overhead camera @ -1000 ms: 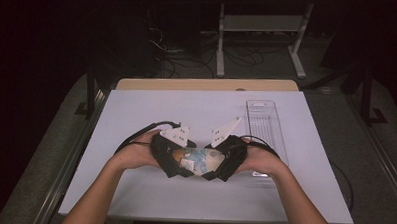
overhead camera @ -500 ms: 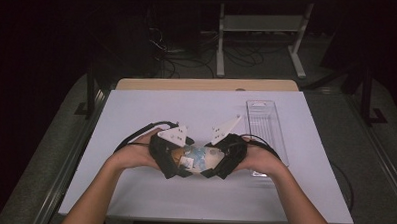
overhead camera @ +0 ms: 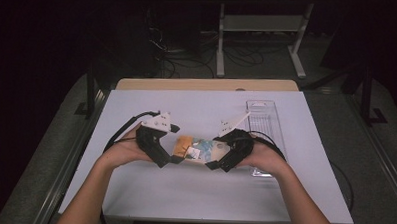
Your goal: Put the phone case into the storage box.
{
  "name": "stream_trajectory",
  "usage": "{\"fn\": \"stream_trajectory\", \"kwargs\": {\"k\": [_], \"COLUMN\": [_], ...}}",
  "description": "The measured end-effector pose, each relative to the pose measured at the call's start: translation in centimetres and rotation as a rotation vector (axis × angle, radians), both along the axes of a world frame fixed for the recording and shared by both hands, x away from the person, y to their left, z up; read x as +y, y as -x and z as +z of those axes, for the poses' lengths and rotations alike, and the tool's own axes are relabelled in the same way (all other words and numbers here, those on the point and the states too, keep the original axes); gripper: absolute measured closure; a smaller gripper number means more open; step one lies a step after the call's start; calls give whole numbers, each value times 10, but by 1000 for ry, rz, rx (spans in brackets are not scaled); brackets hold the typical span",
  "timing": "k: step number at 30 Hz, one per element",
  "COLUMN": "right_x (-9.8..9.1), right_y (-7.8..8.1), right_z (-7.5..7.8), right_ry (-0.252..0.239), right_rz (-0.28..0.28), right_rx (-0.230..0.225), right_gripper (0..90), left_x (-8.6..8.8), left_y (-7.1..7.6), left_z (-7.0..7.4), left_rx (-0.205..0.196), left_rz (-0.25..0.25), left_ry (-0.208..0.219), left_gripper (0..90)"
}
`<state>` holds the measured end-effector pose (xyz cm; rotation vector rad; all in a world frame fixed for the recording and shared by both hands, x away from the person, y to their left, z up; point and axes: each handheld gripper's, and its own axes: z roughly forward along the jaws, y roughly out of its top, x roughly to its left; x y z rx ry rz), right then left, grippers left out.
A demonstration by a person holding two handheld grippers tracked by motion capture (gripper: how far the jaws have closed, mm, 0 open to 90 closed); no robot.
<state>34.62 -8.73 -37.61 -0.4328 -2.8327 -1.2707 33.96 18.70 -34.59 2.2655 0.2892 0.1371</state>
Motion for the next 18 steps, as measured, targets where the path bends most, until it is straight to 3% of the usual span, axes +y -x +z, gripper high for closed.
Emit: {"fn": "stream_trajectory", "kwargs": {"k": [4, 13, 15, 17, 18], "right_x": [-4, -9, -9, -10, -10], "right_y": [-2, -4, -4, -5, -3], "right_z": [-1, -4, -5, -5, -5], "right_ry": [-7, -23, -28, -33, -51], "right_rz": [-46, -108, -119, -125, -143], "right_rx": [15, 19, 26, 17, 49], "right_gripper": [101, 101, 100, 100, 100], "left_x": [7, 18, 19, 21, 23], "left_y": [2, 9, 13, 15, 16], "left_z": [-5, -20, -24, -28, -30], "left_rx": [-23, 2, -17, -8, -5], "left_rz": [75, 202, 231, 256, 272], "left_ry": [-5, 38, 43, 48, 53], "left_gripper": [0, 0, 0, 0, 0]}}
